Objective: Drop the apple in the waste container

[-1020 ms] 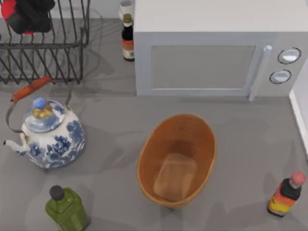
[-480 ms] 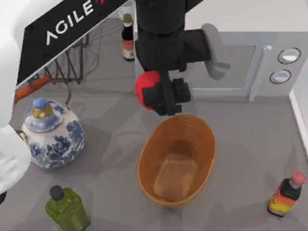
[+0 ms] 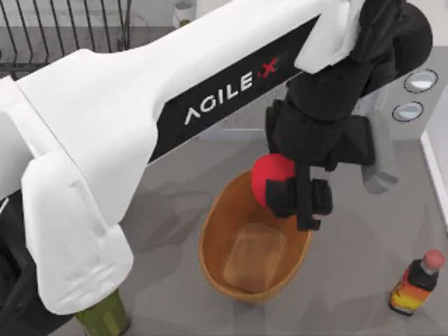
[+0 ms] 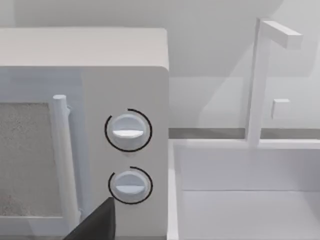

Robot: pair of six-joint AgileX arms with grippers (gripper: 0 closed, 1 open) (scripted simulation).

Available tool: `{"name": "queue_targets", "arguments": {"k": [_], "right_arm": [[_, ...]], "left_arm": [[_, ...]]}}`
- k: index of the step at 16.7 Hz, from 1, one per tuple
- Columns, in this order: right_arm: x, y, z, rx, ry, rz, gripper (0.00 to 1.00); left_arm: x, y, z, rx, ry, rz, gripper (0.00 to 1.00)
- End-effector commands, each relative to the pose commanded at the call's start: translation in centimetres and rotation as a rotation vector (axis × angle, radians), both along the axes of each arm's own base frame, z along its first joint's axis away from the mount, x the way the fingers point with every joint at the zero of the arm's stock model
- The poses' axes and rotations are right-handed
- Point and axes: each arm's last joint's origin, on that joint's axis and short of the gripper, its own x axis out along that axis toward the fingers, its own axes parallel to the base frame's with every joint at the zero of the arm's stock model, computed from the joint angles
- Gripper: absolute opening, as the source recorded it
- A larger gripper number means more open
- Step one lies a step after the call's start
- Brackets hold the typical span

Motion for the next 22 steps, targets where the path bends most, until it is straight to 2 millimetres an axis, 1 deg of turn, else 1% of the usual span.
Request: {"name": "queue_targets", "arguments": {"k": [5, 11, 13, 17, 19, 22], "right_arm": [[0.0, 0.0, 0.0, 0.000, 0.000, 0.000, 1.00], [0.0, 0.0, 0.0, 0.000, 0.000, 0.000, 1.00], [0.0, 0.0, 0.0, 0.000, 0.000, 0.000, 1.00], [0.0, 0.0, 0.0, 0.000, 0.000, 0.000, 1.00], [0.0, 0.0, 0.0, 0.000, 0.000, 0.000, 1.00], [0.0, 0.0, 0.0, 0.000, 0.000, 0.000, 1.00]], "left_arm": [[0.2, 0.1, -0.4, -0.010, -0.003, 0.006, 0.00], [0.6, 0.6, -3.4, 0.006, 0.002, 0.016, 0.00], [0.6, 0.7, -4.1, 0.003, 0.006, 0.017, 0.00], [0.4, 1.1, -6.2, 0.005, 0.009, 0.010, 0.00], [0.2, 1.2, -6.8, 0.001, 0.001, 0.002, 0.00], [0.2, 1.2, -6.9, 0.000, 0.000, 0.000, 0.00]]}}
